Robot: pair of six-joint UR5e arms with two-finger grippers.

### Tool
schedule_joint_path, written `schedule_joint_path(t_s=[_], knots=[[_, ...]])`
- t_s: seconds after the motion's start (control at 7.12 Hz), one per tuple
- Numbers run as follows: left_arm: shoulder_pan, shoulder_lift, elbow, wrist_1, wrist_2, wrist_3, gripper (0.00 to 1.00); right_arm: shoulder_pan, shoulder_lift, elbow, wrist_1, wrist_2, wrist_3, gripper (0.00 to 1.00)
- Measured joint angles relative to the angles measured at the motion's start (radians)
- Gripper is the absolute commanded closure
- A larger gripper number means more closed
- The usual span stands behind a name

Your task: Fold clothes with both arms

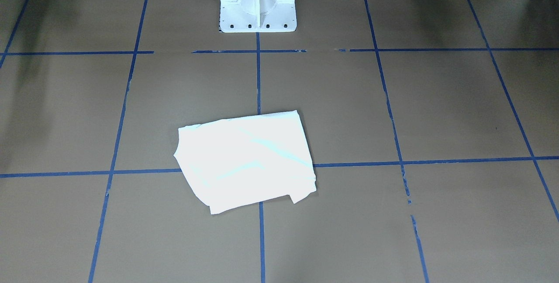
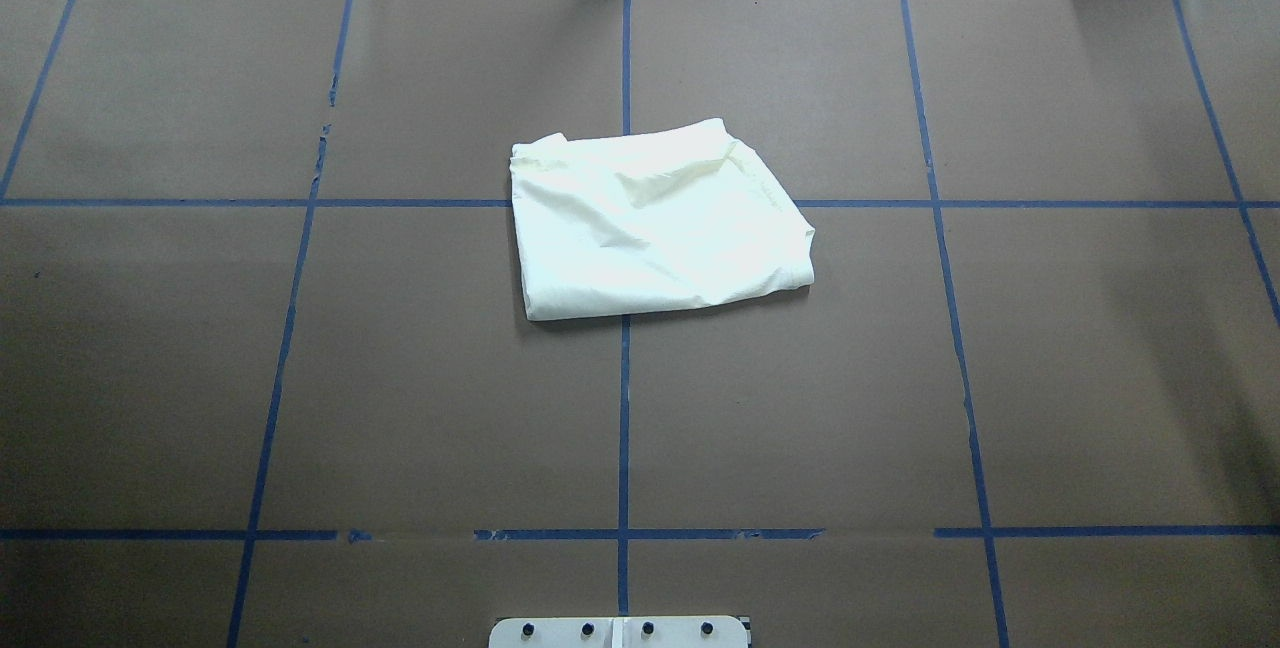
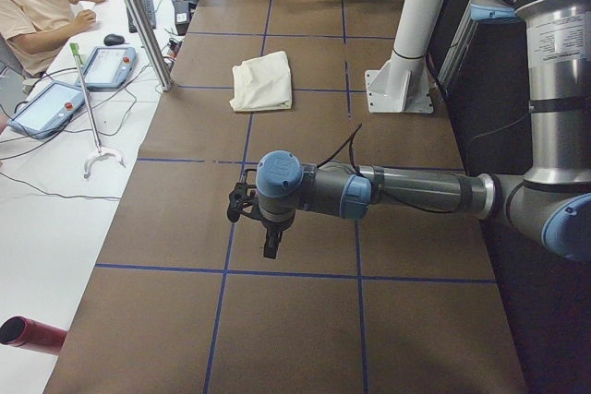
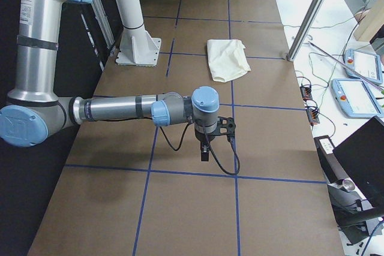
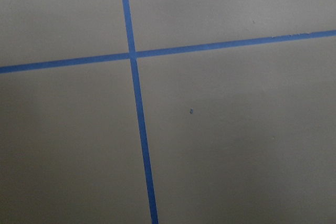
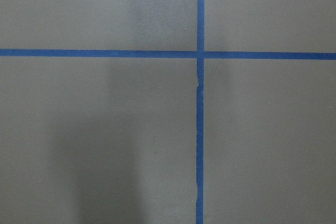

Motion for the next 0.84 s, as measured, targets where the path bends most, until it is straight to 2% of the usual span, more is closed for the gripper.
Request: schedule_joint_path(t_s=[0.42, 0.84], knots=[[-0.002, -0.009, -0.018, -0.003, 0.065, -0.002, 0.0, 0.0, -0.007, 0.002, 0.024, 0.0, -0.005, 0.0], [-0.001, -0.026, -0.007, -0.002, 0.076, -0.003, 0.0, 0.0, -0.005, -0.003, 0.047, 0.002, 0.004, 0.0]])
